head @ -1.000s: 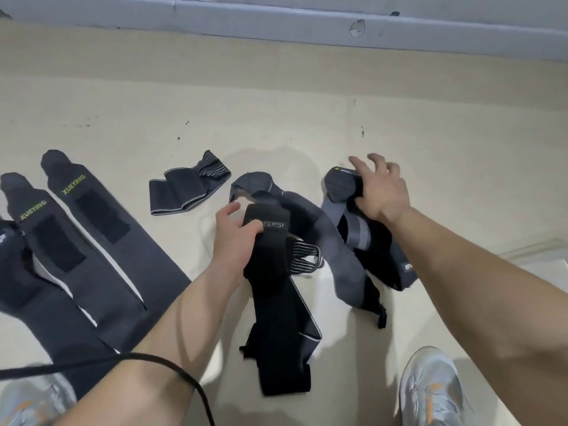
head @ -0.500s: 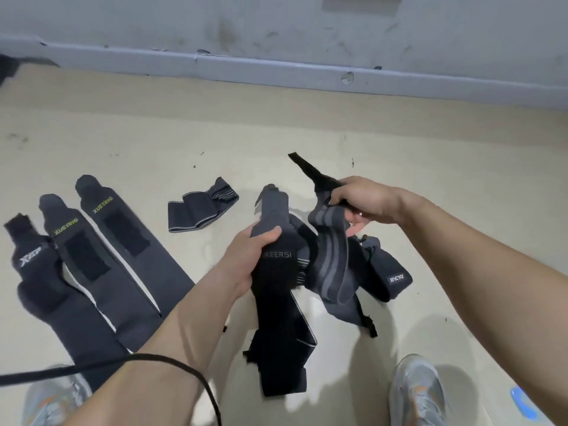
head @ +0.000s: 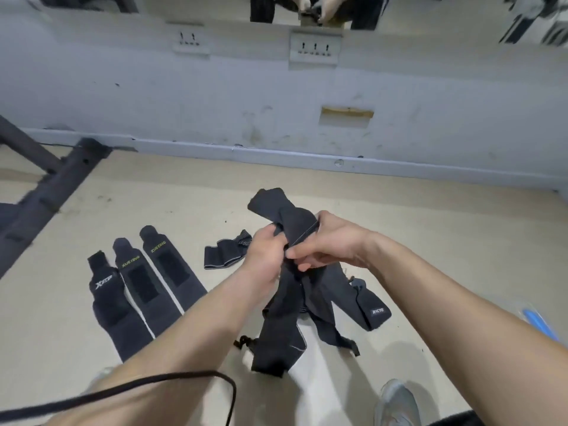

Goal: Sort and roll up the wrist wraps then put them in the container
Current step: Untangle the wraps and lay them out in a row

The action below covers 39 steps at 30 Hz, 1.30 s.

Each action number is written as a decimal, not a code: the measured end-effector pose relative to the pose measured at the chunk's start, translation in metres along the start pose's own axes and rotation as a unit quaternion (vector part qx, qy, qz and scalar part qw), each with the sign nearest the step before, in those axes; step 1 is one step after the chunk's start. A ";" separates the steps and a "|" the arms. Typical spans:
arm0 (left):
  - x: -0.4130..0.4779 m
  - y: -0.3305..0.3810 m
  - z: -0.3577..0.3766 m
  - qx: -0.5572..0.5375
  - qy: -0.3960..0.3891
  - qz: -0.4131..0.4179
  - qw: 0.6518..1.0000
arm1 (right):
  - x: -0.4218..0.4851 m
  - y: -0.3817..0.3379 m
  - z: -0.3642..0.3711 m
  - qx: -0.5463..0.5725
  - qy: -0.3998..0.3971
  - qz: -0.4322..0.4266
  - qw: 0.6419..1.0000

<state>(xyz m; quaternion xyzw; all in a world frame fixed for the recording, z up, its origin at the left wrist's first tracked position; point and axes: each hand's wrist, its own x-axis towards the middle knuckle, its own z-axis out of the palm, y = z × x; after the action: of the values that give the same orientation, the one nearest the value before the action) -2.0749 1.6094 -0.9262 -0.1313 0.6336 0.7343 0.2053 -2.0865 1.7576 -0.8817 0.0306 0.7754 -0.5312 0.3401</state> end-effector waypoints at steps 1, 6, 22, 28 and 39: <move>-0.010 0.010 -0.003 -0.005 -0.010 0.009 1.000 | -0.008 -0.007 0.005 0.007 0.018 -0.018 1.000; -0.051 0.057 -0.025 -0.017 -0.073 0.053 0.996 | -0.052 -0.027 0.007 -0.022 0.181 -0.112 0.977; -0.066 0.083 -0.053 -0.023 -0.050 0.099 0.994 | -0.031 -0.018 0.019 0.136 0.214 -0.167 0.953; -0.051 0.069 -0.048 -0.007 0.029 0.098 0.995 | -0.019 -0.032 0.036 0.178 0.096 -0.191 0.960; -0.044 0.063 -0.045 -0.032 0.058 0.094 0.993 | -0.011 -0.032 0.042 0.205 0.033 -0.161 0.965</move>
<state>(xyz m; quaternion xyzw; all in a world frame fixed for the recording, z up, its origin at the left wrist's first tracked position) -2.0685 1.5516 -0.8586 -0.1199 0.6301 0.7615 0.0937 -2.0707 1.7113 -0.8586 -0.0086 0.6553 -0.7252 0.2109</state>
